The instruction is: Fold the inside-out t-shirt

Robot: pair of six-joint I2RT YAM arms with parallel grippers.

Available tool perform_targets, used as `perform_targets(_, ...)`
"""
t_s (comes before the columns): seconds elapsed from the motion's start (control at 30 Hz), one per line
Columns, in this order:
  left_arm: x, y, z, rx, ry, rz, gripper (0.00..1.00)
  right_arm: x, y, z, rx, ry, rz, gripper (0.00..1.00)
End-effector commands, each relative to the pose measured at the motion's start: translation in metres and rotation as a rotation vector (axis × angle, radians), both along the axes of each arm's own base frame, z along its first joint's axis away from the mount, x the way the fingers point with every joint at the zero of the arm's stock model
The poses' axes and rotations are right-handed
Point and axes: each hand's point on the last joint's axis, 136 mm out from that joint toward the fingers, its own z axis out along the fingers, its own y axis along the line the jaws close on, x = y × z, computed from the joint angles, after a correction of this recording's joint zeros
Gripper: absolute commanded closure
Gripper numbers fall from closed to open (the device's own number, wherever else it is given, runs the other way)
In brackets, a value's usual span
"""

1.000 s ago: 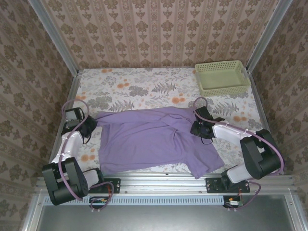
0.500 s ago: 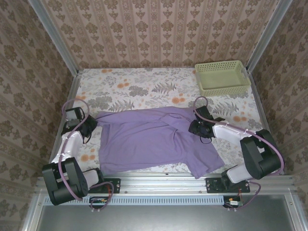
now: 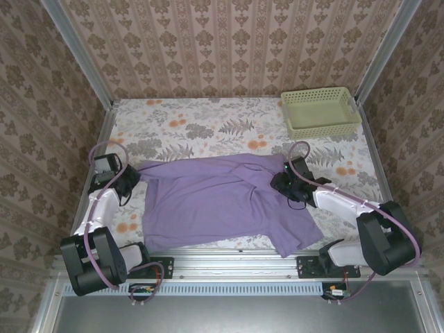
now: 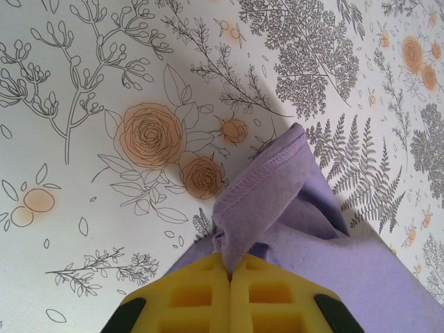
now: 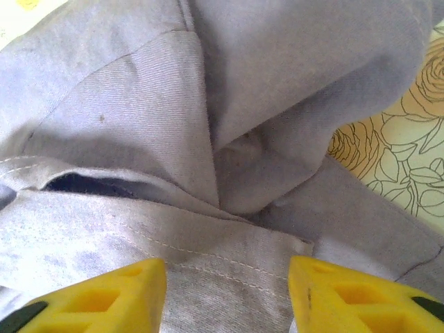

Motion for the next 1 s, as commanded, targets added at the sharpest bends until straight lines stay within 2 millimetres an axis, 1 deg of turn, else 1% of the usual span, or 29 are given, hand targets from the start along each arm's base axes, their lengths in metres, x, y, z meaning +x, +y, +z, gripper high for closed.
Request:
perform_targets(0.0, 0.003, -0.001, 0.013, 0.014, -0.019, -0.014, 1.0, -0.004, -0.002, -0.009, 0.013, 0.029, -0.056, 0.47)
perform_targets(0.13, 0.004, 0.0, 0.013, 0.014, -0.021, -0.014, 1.0, -0.01, -0.009, -0.014, -0.016, 0.055, -0.09, 0.46)
perform_targets(0.3, 0.004, 0.0, 0.012, 0.011, -0.02, -0.013, 1.0, -0.01, 0.003, -0.018, 0.022, 0.065, -0.071, 0.48)
perform_targets(0.43, 0.004, -0.001, 0.012, 0.011, -0.02, -0.013, 1.0, -0.01, 0.004, -0.022, 0.041, 0.078, -0.094, 0.5)
perform_targets(0.6, 0.003, -0.001, 0.012, 0.012, -0.02, -0.014, 1.0, -0.019, -0.007, -0.025, 0.014, 0.088, -0.144, 0.48)
perform_targets(0.67, 0.003, -0.001, 0.012, 0.013, -0.021, -0.013, 1.0, -0.023, -0.009, -0.027, 0.019, 0.092, -0.156, 0.51)
perform_targets(0.77, 0.003, -0.001, 0.012, 0.011, -0.021, -0.011, 1.0, -0.023, -0.005, -0.028, 0.041, 0.091, -0.157, 0.52)
perform_targets(0.9, 0.003, -0.001, 0.011, 0.008, -0.022, -0.011, 1.0, -0.016, -0.004, -0.026, 0.04, 0.056, -0.144, 0.6)
perform_targets(0.97, 0.003, -0.002, 0.011, 0.008, -0.021, -0.013, 1.0, -0.011, -0.008, -0.023, -0.001, 0.038, -0.138, 0.65)
